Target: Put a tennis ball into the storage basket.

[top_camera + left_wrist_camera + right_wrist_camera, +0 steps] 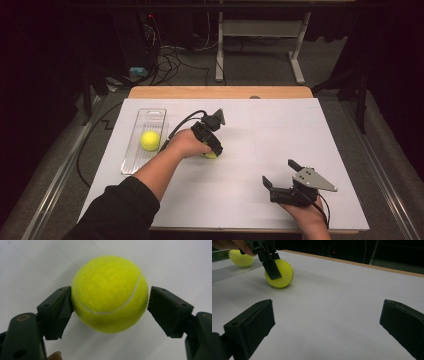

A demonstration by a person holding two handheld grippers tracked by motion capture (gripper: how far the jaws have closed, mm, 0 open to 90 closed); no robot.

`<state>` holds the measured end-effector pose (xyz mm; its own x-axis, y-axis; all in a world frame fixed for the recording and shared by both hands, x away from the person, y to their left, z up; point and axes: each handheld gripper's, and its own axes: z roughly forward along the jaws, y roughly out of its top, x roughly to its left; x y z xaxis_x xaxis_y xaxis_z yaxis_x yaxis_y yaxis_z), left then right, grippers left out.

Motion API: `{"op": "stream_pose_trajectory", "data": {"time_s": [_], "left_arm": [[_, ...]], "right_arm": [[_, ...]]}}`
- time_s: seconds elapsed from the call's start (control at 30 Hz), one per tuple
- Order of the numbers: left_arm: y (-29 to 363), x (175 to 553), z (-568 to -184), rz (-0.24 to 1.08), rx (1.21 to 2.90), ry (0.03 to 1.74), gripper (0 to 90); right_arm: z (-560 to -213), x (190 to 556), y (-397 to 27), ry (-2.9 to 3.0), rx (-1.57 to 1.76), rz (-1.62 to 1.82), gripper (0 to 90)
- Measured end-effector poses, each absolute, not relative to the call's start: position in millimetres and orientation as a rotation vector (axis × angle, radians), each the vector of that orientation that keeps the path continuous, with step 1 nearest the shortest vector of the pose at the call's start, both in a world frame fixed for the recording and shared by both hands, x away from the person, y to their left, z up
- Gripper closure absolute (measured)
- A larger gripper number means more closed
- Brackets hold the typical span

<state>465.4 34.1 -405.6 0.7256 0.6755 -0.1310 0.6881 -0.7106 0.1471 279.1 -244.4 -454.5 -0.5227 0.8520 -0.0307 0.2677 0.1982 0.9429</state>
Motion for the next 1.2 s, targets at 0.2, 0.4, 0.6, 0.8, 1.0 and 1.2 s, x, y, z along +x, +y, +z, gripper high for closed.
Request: {"op": "stream_pose_trajectory", "data": {"time_s": [0.2,0.4,0.6,0.8,1.0,1.2], "left_arm": [[34.4,464.8,-405.3,-0.096,2.749,1.093,26.5],[34.7,464.2,-405.1,-0.096,2.750,1.100,27.0],[33.8,463.2,-403.8,-0.087,2.766,1.095,27.3],[35.1,461.6,-400.7,-0.096,2.767,1.091,27.5],[39.5,459.5,-393.3,-0.102,2.755,1.085,27.5],[43.8,456.9,-387.9,-0.134,2.752,1.076,27.6]], "right_arm": [[-454.8,279.1,-244.0,1.910,1.044,1.327,0.0],[-454.5,278.9,-244.2,1.909,1.041,1.328,0.0],[-453.9,278.6,-244.6,1.904,1.043,1.327,0.0],[-453.7,278.5,-244.6,1.903,1.043,1.329,0.0],[-453.7,278.5,-244.5,1.904,1.041,1.327,0.0],[-453.9,278.6,-244.4,1.905,1.039,1.325,0.0]]}}
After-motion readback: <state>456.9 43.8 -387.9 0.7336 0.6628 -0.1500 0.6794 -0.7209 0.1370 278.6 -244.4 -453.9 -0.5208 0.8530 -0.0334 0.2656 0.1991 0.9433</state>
